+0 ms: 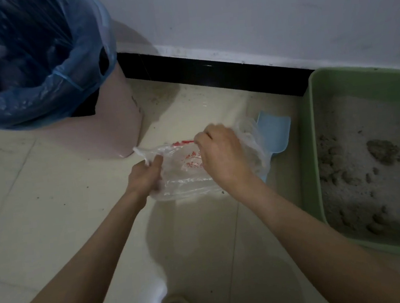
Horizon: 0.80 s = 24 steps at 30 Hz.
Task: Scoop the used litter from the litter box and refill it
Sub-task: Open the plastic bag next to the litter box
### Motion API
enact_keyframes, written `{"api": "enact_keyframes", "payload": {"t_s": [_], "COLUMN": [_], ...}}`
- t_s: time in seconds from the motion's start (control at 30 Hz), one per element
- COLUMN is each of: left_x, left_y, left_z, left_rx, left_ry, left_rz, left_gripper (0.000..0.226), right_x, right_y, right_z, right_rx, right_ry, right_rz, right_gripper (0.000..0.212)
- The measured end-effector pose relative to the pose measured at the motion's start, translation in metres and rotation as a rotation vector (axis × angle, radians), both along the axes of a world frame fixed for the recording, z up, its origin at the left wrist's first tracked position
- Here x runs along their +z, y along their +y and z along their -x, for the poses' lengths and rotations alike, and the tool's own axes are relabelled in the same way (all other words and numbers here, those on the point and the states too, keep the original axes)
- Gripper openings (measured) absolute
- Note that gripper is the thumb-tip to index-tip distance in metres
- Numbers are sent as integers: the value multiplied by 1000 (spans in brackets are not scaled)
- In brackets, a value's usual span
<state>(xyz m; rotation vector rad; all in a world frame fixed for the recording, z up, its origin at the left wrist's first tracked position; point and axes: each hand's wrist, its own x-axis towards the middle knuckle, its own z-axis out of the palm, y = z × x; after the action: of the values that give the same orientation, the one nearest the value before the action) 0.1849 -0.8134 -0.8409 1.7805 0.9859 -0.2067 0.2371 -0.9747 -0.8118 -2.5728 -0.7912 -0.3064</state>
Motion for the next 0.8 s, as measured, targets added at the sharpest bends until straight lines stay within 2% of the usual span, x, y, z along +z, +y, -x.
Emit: {"api": "enact_keyframes", "payload": {"t_s": [0.17,0.23,0.27,0.33,0.43,0.47,0.53,0.6,0.7,0.73,0.8], "left_x": [-4,-7,-9,-8,0,3,5,-3,-20,-24,-24], "left_y": [14,21,23,25,13,6,-11,-20,-18,-16,-11], "left_z": [5,5,5,5,11,13,14,9,-7,-12,-22], "left_rx": [-41,-17,-40,-176,-351,-414,-631,-900,-1114,-1139,-1234], "left_ry": [4,13,23,10,-248,-382,-628,-726,-522,-415,-159], "left_rz": [-60,-92,-172,-457,-815,-931,-1115,-1160,-1119,-1114,-1128], "left_gripper": [31,30,29,31,60,61,46,30,23,30,68], "right_x": [-21,-23,-24,-28,-33,-33,-35,-32,-27,-27,-26], "right_y": [-10,-14,-15,-17,-18,-16,-14,-11,-9,-10,-14], "right_z": [-9,-15,-18,-23,-30,-30,-31,-32,-33,-34,-39], "right_rx": [77,92,124,182,225,242,264,254,251,244,218], "right_ry": [311,424,463,517,584,599,589,503,146,58,-68], "right_rz": [448,567,634,749,815,809,794,752,624,567,547], "right_gripper": [43,69,81,97,102,102,99,82,33,27,34]}}
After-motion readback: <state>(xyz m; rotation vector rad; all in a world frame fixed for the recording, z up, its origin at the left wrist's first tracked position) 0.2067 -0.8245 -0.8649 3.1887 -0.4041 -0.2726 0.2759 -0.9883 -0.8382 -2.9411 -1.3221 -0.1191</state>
